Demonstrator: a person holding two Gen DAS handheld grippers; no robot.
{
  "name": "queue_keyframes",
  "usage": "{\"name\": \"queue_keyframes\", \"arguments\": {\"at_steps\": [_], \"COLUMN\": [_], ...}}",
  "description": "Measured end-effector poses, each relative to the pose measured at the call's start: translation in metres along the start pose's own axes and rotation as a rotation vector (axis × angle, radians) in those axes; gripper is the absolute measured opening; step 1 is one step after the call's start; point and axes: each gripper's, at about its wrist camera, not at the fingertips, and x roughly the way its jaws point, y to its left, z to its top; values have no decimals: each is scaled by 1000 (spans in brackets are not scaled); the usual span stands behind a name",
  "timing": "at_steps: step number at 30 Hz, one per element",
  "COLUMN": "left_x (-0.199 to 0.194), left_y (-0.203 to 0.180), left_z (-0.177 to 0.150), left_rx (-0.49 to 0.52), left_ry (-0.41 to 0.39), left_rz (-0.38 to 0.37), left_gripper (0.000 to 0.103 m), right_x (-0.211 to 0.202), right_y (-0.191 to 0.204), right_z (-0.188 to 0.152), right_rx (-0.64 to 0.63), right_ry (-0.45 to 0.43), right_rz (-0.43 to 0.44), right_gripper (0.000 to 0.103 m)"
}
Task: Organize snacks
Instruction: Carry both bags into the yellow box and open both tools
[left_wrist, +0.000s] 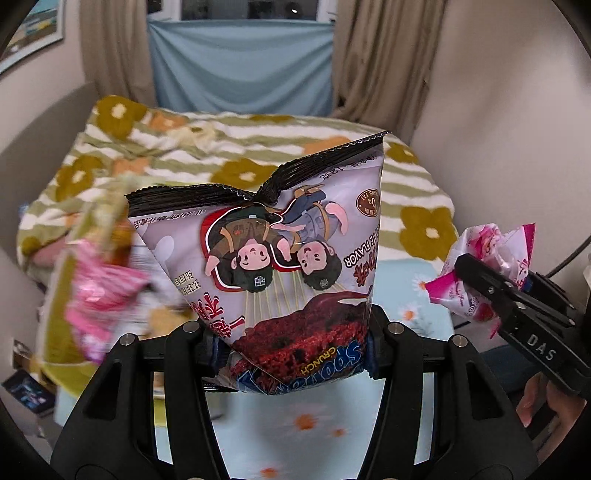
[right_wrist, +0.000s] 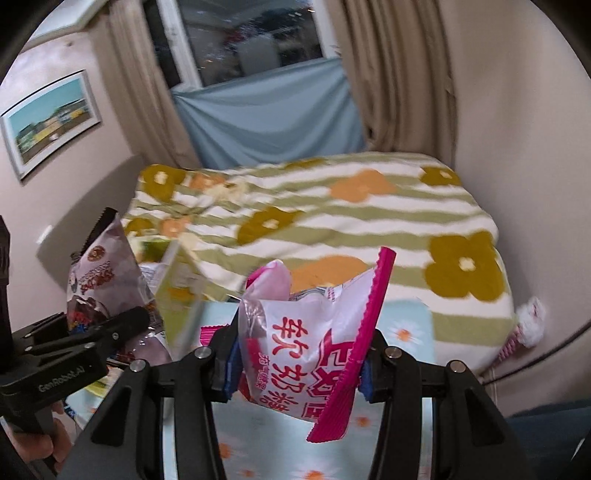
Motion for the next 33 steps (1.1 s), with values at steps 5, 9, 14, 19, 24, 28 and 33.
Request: {"name": "queue_keyframes", "arguments": {"at_steps": [5, 9, 14, 19, 24, 28, 33], "left_x": [-30, -37, -24, 0, 13, 5, -17], "left_y": [77, 136, 197, 229, 236, 241, 253], "left_z": [-3, -10, -18, -35, -43, -47, -52], "left_rx": [-58, -69, -51, -18, 7, -23, -84], "left_ry": [-11, 7, 71, 152, 184, 173, 142], "left_rz": [40, 70, 79, 56, 45, 24, 35], "left_gripper": [52, 52, 52, 53, 103, 103, 103], "right_x": [1, 12, 32, 49, 58, 62, 64], "right_y": [77, 127, 184, 218, 231, 232, 236], "right_z": [5, 1, -7, -20, -34, -36, -34], "right_rx": [-6, -4, -15, 8, 27, 18, -13], "right_ry": [8, 27, 54, 85, 133, 158, 164], "right_rz": [130, 195, 218, 196, 158, 140, 167], "right_gripper": [45, 45, 45, 45, 45, 45, 45]}}
